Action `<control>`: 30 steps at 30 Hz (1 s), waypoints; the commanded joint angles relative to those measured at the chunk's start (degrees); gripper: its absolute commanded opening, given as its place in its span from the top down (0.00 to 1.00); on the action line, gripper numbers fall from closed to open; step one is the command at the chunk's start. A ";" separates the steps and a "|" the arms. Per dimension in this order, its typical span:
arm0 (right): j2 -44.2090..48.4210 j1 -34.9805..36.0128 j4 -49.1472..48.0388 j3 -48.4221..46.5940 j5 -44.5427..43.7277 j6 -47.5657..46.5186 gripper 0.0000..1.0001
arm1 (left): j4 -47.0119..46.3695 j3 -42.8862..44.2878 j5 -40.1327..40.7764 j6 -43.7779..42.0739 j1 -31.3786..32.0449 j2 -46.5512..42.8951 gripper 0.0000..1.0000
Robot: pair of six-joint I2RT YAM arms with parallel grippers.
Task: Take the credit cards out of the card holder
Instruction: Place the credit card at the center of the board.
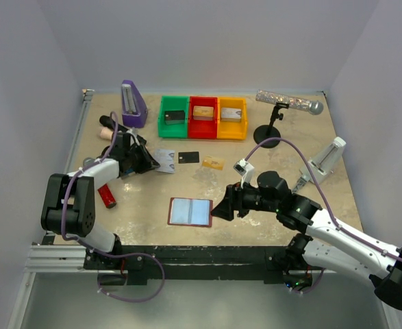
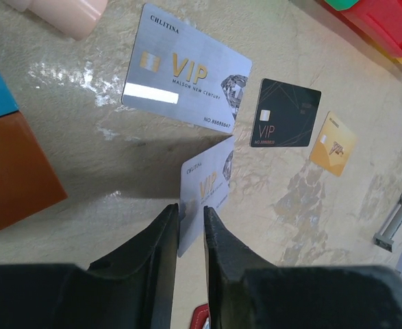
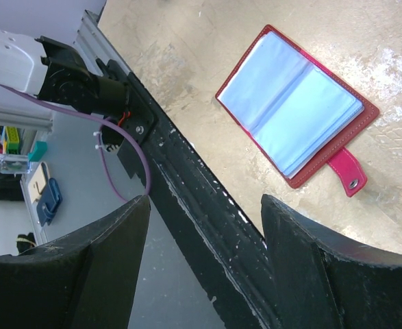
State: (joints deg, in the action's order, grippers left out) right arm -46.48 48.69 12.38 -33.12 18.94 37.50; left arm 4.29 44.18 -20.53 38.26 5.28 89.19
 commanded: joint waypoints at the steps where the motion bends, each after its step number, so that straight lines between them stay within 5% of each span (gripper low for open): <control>1: 0.51 0.01 -1.13 -0.36 -0.48 -0.32 0.29 | 0.10 2.40 1.37 -1.52 -0.44 -0.77 0.73; 21: -0.36 0.01 4.31 -1.42 -4.87 -1.37 0.27 | 3.70 3.01 6.21 -1.44 -3.08 -8.05 0.60; 30: -6.16 0.01 10.91 -2.29 -17.44 2.14 0.27 | 8.98 -3.91 25.18 -1.71 14.13 -28.16 0.50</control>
State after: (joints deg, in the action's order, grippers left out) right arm -49.56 48.71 20.91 -33.19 7.44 37.74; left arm 11.38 43.88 -5.37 37.19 12.36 69.23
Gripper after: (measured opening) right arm 0.728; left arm 0.491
